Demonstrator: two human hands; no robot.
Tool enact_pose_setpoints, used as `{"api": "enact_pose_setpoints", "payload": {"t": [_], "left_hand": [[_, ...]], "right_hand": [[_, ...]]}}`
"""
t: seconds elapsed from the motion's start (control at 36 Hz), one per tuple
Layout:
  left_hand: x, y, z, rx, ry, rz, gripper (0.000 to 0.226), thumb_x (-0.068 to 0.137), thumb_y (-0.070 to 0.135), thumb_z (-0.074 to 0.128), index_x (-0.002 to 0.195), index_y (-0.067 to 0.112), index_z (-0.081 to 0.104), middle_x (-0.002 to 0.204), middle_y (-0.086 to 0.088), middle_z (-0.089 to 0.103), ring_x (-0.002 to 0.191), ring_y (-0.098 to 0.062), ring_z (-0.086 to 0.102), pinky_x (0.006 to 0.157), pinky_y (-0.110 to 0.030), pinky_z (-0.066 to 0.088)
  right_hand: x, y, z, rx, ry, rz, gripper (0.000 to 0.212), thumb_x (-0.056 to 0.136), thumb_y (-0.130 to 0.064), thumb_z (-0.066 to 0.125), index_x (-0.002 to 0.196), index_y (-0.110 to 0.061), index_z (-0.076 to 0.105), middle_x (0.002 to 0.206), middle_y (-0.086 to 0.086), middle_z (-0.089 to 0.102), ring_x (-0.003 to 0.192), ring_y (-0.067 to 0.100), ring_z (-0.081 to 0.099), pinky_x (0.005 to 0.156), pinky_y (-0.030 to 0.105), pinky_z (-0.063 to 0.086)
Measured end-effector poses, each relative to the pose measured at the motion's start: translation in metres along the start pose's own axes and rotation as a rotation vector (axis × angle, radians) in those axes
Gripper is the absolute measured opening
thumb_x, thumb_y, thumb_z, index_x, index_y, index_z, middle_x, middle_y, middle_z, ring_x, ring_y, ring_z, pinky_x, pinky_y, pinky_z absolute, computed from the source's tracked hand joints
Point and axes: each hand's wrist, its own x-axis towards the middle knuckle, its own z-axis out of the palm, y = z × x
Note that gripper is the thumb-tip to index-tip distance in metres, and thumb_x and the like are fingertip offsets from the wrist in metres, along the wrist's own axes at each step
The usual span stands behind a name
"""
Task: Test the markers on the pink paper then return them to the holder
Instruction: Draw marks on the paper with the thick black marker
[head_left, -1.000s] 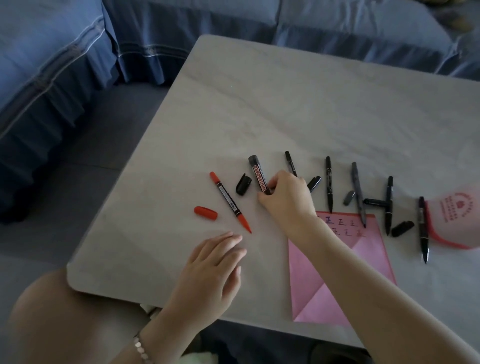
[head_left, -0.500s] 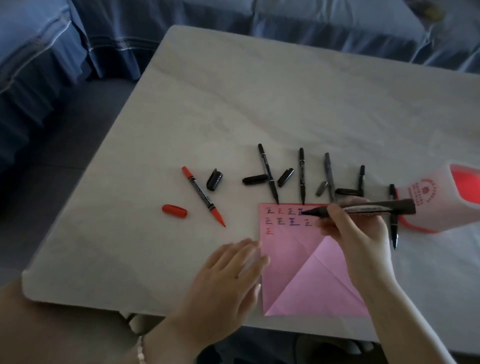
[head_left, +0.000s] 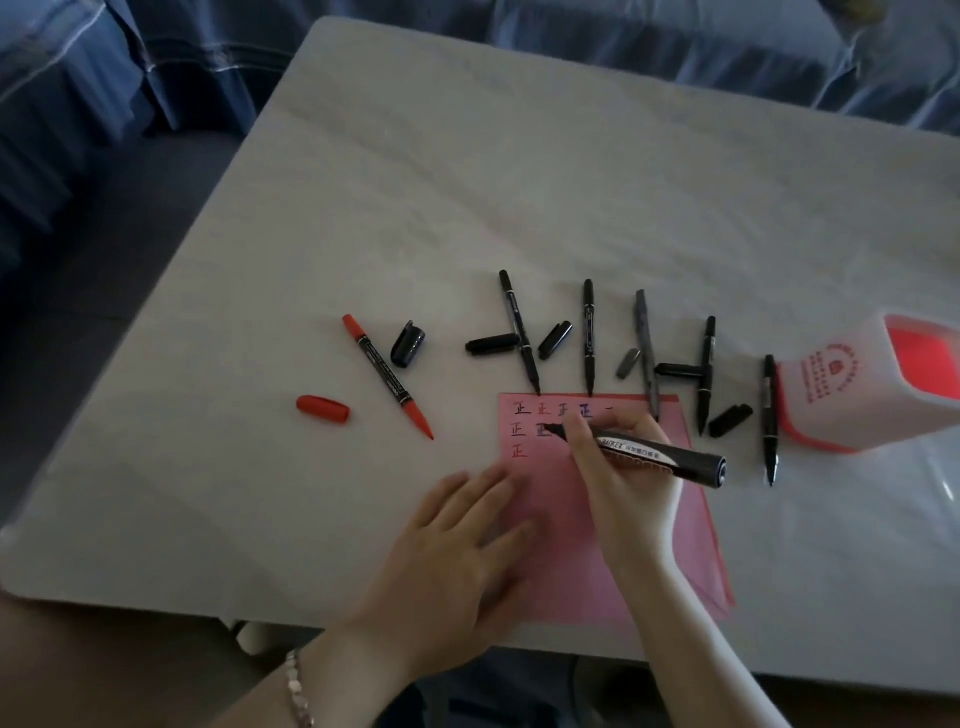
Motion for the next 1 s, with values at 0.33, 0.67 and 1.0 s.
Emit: {"api": "enact_pose_setpoints", "payload": {"t": [0.33, 0.67, 1.0], "left_hand": [[0.000, 0.001, 0.000, -0.081, 0.076, -0.001, 0.043, 0.082, 0.044, 0.048, 0.121, 0.029, 0.057, 0.135, -0.006, 0.051, 0.131, -0.019, 0.036, 0.110, -0.033, 0.020], [0.000, 0.002, -0.003, -0.091, 0.054, -0.011, 0.043, 0.085, 0.045, 0.046, 0.124, 0.029, 0.054, 0.139, -0.006, 0.048, 0.133, -0.018, 0.032, 0.111, -0.033, 0.017], [0.000, 0.002, -0.002, -0.101, 0.059, -0.014, 0.042, 0.084, 0.044, 0.049, 0.123, 0.029, 0.055, 0.138, -0.006, 0.049, 0.133, -0.018, 0.033, 0.111, -0.034, 0.019]], "right_hand": [[-0.002, 0.012, 0.004, -0.153, 0.074, -0.066, 0.029, 0.076, -0.007, 0.068, 0.058, -0.017, 0.047, 0.053, -0.006, 0.051, 0.051, -0.001, 0.053, 0.050, 0.007, 0.038], [-0.001, 0.014, 0.004, -0.171, 0.026, -0.121, 0.034, 0.074, -0.005, 0.070, 0.057, -0.023, 0.047, 0.052, -0.010, 0.051, 0.051, -0.003, 0.053, 0.049, 0.006, 0.038], [-0.001, 0.015, 0.005, -0.180, 0.073, -0.117, 0.027, 0.074, -0.005, 0.069, 0.059, -0.014, 0.048, 0.052, -0.009, 0.050, 0.051, -0.003, 0.052, 0.050, 0.005, 0.037]]}}
